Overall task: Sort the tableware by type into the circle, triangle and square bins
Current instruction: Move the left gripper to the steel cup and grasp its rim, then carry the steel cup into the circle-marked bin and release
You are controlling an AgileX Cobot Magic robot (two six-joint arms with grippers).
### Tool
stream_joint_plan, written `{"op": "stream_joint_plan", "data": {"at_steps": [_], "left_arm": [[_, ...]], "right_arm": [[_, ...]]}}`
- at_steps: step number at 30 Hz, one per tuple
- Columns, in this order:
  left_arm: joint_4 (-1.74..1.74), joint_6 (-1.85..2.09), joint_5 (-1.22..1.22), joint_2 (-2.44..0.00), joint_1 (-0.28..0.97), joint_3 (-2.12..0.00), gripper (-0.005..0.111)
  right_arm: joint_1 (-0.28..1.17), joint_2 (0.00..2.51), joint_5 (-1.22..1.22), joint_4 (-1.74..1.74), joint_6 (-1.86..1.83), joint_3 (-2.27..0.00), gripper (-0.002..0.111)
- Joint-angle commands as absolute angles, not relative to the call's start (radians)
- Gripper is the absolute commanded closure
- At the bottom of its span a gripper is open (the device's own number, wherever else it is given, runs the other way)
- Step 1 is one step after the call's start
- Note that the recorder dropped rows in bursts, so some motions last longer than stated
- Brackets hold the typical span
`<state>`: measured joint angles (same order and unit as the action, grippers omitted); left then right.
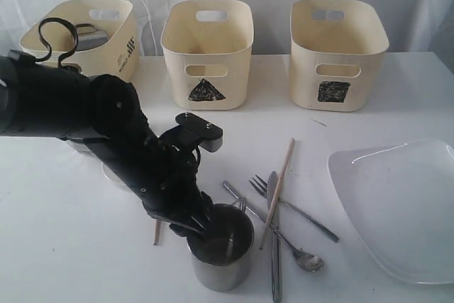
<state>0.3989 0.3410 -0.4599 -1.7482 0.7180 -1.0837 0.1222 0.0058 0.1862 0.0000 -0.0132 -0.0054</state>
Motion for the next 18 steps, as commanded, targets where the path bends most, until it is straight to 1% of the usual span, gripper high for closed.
{"op": "stream_joint_plan", "data": {"at_steps": [1, 3, 8, 12, 14, 16, 18], "left_arm": [[0.409, 0.349, -0.458, -1.747, 0.723, -1.078, 0.086], [0.357, 0.349, -0.482, -1.729, 0.721, -1.087, 0.106], [0.210, 0.254, -0.532, -1.631, 0.721, -1.132, 0.107], [0.133, 0.213, -0.561, -1.505, 0.721, -1.210, 0.107], [0.016, 0.180, -0.555, -1.444, 0.717, -1.259, 0.107], [-0.172, 0.080, -0.529, -1.406, 0.683, -1.301, 0.107], [-0.373, -0.102, -0.504, -1.394, 0.606, -1.349, 0.107]], "right_arm": [[0.119, 0.000, 0.178, 0.006, -0.010, 0.000, 0.108], [0.119, 0.000, 0.178, 0.006, -0.010, 0.000, 0.108], [0.119, 0.000, 0.178, 0.006, 0.022, 0.000, 0.108], [0.119, 0.000, 0.178, 0.006, 0.022, 0.000, 0.108], [0.119, 0.000, 0.178, 0.006, 0.022, 0.000, 0.108], [0.119, 0.000, 0.178, 0.006, 0.022, 0.000, 0.108], [0.119, 0.000, 0.178, 0.006, 0.022, 0.000, 0.108]]}}
